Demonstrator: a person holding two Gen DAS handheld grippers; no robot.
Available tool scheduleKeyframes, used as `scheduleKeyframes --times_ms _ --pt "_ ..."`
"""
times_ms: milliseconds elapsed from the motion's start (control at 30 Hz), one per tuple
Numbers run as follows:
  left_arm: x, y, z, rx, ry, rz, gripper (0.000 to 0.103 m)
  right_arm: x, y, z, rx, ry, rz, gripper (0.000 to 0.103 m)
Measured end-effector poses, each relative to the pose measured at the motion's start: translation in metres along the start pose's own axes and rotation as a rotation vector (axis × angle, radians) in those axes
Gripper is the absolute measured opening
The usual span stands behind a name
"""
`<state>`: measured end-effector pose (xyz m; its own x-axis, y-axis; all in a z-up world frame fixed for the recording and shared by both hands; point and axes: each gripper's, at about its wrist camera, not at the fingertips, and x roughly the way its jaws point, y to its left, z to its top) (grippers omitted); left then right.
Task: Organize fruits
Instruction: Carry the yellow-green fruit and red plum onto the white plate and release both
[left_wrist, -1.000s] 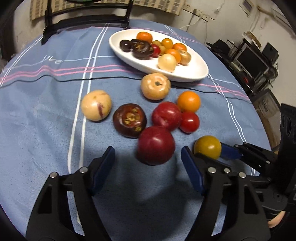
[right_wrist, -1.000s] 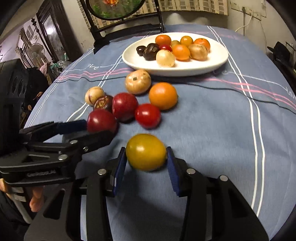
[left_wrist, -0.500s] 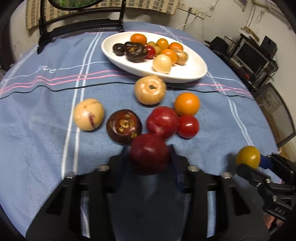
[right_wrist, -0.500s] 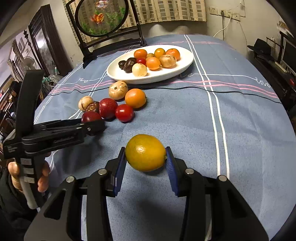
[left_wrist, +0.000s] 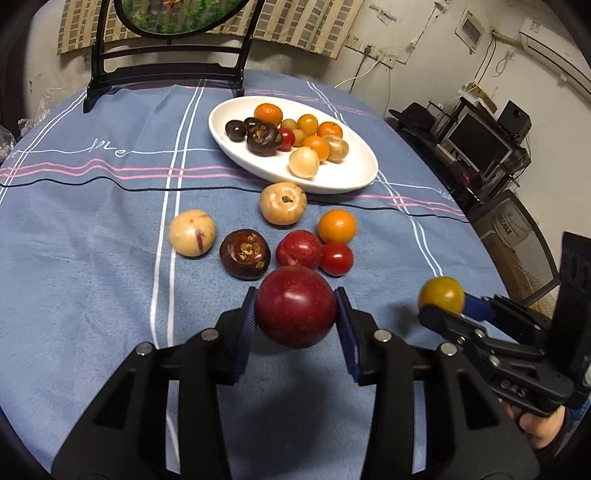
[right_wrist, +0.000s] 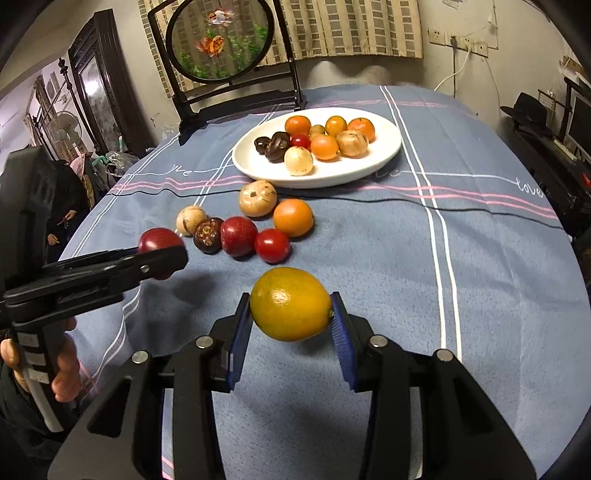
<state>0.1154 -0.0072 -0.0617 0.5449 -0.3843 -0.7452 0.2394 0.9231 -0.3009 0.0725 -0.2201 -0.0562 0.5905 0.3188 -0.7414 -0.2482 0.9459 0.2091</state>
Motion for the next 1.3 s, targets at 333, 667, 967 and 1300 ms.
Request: scheduleKeyframes --times_ms 333,667,967,1300 --pt "-0.018 -0.001 0.033 0.037 -0.018 0.0 0.041 -0.004 0.001 0.044 -0.049 -0.022 0.025 0.042" --pt "0.041 0.01 0.151 0.047 -0.01 0.035 0.042 0.043 -0.015 0.133 -0.113 -0.024 -0.015 0.042" --pt "0.138 0.016 0.215 0.029 0.062 0.074 0.042 0.143 -0.041 0.197 -0.132 0.042 -0.056 0.042" --pt "0.173 0.024 0.224 -0.009 0.118 0.065 0.043 0.169 -0.045 0.203 -0.137 0.058 -0.072 0.043"
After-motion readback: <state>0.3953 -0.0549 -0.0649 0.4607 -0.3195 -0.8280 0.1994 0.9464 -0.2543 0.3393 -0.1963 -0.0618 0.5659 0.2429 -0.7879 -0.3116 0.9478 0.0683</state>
